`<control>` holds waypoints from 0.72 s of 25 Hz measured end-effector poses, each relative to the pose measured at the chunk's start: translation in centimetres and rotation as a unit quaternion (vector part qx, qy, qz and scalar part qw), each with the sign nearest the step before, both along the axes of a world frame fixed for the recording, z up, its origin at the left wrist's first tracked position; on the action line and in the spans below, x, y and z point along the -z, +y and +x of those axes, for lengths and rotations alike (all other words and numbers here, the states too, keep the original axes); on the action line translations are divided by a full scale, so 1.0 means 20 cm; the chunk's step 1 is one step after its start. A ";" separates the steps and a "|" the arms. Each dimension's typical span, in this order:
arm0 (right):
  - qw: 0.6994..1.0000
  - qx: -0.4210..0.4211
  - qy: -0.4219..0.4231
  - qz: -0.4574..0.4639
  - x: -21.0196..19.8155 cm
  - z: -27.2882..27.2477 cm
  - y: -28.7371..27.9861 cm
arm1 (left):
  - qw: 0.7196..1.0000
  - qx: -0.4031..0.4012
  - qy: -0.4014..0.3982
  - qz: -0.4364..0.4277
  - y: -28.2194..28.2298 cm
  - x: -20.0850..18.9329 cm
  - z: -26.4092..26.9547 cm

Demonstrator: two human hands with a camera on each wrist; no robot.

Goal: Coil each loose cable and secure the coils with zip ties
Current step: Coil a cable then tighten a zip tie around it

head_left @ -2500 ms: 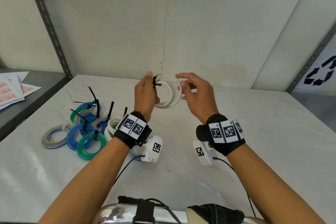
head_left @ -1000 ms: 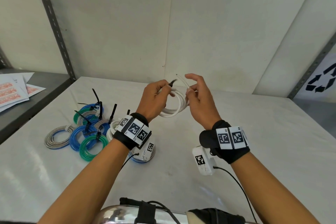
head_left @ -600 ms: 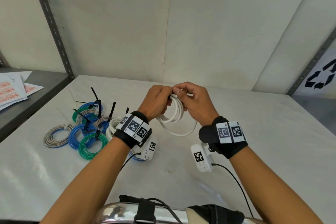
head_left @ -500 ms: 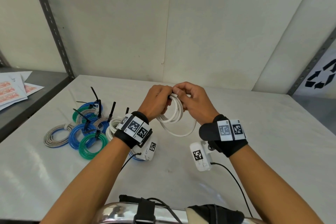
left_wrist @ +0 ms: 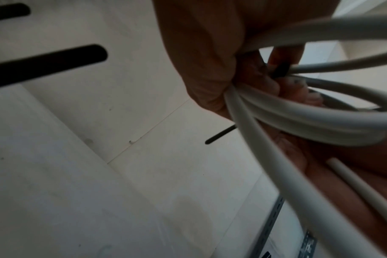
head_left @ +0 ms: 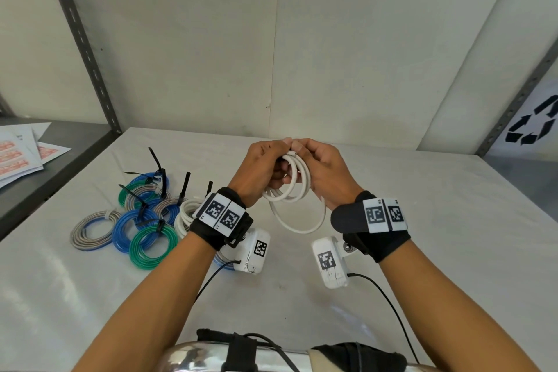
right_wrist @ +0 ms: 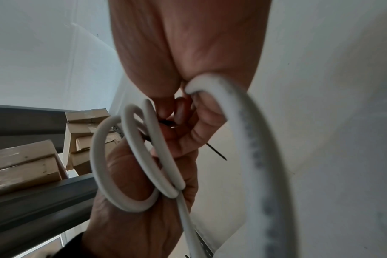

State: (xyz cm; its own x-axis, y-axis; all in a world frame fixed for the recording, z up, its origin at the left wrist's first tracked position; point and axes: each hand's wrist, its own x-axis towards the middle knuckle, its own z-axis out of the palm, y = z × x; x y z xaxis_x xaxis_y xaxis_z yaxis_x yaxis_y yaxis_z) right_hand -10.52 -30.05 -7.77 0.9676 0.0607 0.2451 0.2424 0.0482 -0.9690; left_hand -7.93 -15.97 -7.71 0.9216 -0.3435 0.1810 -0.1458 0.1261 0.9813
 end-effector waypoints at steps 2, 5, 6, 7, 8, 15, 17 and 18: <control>1.000 -0.007 0.005 0.004 0.00 0.00 0.01 | 1.000 -0.010 0.001 0.005 0.00 0.00 -0.01; 1.000 0.003 0.009 -0.004 0.00 0.00 0.01 | 1.000 -0.008 0.011 0.003 0.00 0.00 -0.02; 1.000 0.006 0.010 -0.004 0.01 0.00 0.01 | 1.000 -0.006 0.017 -0.001 0.00 0.00 -0.02; 1.000 0.008 0.011 -0.007 0.00 0.00 0.01 | 1.000 -0.003 0.022 -0.004 0.00 0.00 -0.02; 1.000 0.008 0.009 -0.006 0.00 0.00 0.01 | 1.000 0.001 0.026 -0.006 -0.01 0.00 -0.02; 0.984 0.153 0.077 0.052 -0.03 0.00 -0.07 | 0.992 -0.068 0.055 -0.090 0.06 -0.03 0.10; 0.978 0.117 0.174 0.021 -0.06 -0.03 -0.09 | 0.987 -0.129 0.037 -0.090 0.09 -0.06 0.13; 0.980 0.088 0.177 -0.008 -0.06 -0.04 -0.09 | 0.984 -0.155 0.025 -0.083 0.10 -0.07 0.14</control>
